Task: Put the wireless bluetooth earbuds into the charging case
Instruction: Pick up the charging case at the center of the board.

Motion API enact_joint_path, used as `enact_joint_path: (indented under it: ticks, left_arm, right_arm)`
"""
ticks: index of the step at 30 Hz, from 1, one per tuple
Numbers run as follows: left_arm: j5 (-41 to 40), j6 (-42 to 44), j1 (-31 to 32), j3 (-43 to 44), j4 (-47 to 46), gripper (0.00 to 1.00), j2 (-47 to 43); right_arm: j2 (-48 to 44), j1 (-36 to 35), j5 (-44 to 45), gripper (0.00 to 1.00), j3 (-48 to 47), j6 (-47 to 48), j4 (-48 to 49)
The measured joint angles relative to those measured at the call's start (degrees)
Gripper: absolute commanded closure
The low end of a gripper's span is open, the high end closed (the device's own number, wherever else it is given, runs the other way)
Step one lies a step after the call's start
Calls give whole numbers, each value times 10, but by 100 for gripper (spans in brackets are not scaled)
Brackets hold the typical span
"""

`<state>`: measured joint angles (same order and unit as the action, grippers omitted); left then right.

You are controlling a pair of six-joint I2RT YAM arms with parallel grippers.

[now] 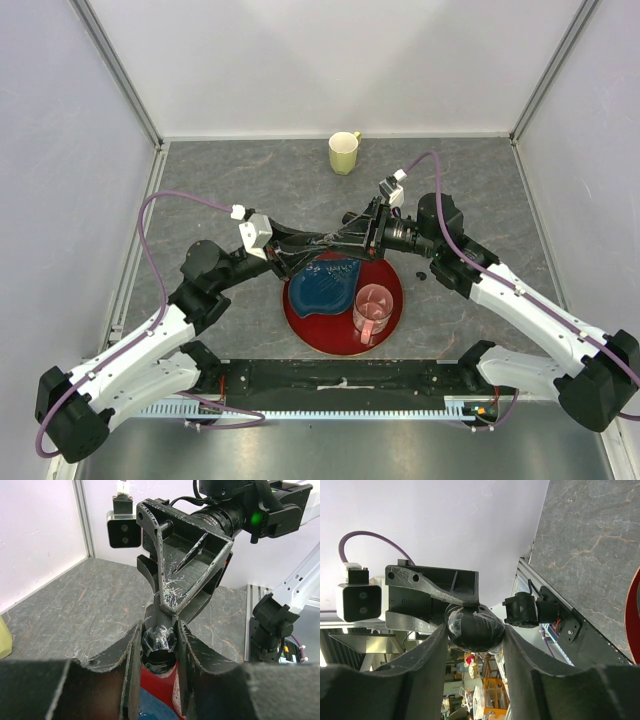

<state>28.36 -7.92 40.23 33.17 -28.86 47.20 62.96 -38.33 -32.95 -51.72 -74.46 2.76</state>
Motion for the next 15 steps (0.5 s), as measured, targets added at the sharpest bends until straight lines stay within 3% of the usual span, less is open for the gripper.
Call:
enact_joint_path:
  ticks: [8,15]
  left_arm:
    - [2,0,2,0,0,98,2]
    - [3,0,2,0,0,98,4]
  right_arm:
    - [0,1,-3,39,5,-10,12]
    - [4,1,-3,44,7,-16,19]
